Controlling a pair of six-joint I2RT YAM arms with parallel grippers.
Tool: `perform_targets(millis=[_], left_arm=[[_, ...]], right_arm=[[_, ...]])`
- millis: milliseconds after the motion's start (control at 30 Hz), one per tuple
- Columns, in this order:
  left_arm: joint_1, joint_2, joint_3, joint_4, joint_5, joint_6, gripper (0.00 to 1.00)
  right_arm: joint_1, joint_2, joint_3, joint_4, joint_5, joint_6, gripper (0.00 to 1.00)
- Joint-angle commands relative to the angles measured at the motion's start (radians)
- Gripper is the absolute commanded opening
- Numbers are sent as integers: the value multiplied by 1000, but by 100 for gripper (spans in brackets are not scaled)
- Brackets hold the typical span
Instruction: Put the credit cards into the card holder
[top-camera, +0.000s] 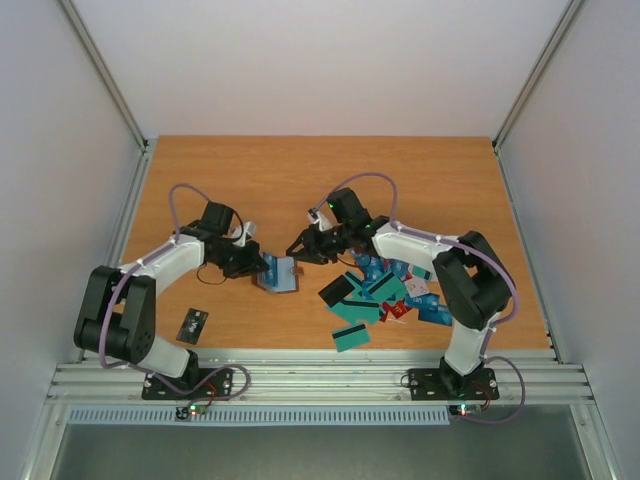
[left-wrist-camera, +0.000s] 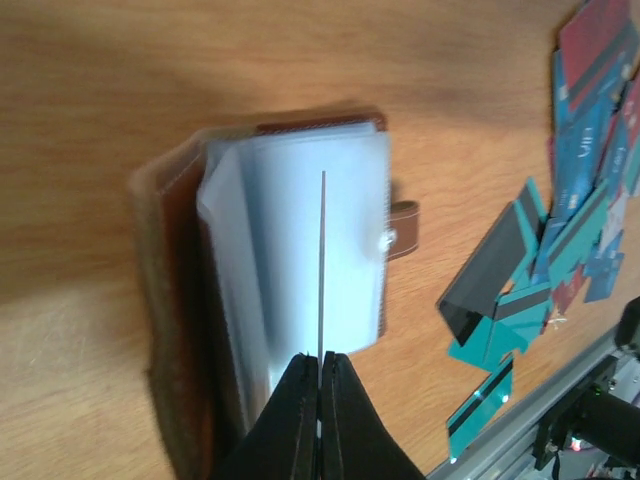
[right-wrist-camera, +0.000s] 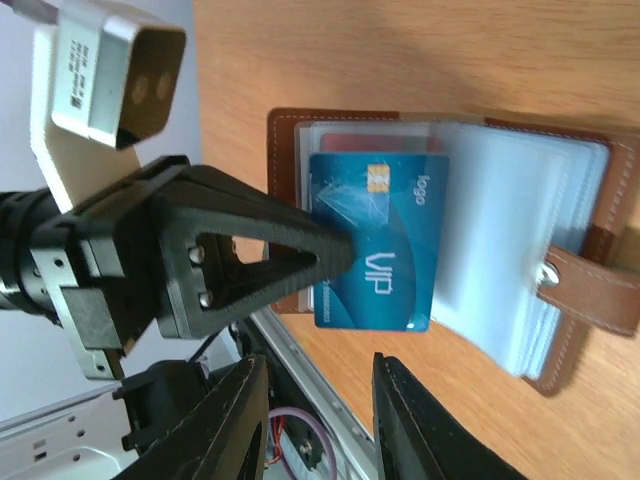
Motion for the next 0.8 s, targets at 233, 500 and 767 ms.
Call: perform_targets(millis=[233,500,767], left_arm=[[5,-88,-48,-13,-108,-45,0],[5,-108,-78,35,-132,-68,0],[5,-90,-116,118,-127,-86,0]], right_arm=[[52,159,102,83,-85,7,30],[58,242,152,15,-94,-35,28],[52,270,167,-101,-70,-107,27]])
